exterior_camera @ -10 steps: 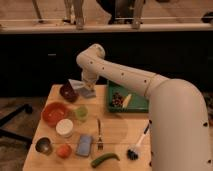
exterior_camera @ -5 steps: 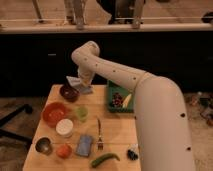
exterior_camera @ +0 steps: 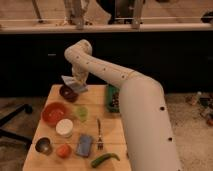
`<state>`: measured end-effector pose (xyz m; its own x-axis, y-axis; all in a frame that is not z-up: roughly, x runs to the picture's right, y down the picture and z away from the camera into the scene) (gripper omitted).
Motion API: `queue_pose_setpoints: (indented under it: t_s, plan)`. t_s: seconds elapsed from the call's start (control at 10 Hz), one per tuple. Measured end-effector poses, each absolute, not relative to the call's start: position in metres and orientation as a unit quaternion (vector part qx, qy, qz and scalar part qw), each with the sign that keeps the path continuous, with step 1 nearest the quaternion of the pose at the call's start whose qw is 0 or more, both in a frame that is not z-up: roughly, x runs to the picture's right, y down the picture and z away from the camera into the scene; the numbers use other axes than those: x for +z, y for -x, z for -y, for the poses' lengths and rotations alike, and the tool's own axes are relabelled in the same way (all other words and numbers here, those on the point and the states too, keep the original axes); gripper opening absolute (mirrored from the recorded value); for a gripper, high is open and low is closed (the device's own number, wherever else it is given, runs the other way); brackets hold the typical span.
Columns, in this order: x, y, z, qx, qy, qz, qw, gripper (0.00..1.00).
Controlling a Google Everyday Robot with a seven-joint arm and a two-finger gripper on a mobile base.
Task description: Place towel in purple bowl
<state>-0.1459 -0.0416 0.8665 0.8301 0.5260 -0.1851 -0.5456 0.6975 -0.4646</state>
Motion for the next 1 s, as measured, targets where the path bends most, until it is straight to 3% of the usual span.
queue_pose_setpoints:
  t_s: [1.0]
  plan:
    - [0.893,0.216,0.047,0.278,0.289,0.012,0.916,0.00]
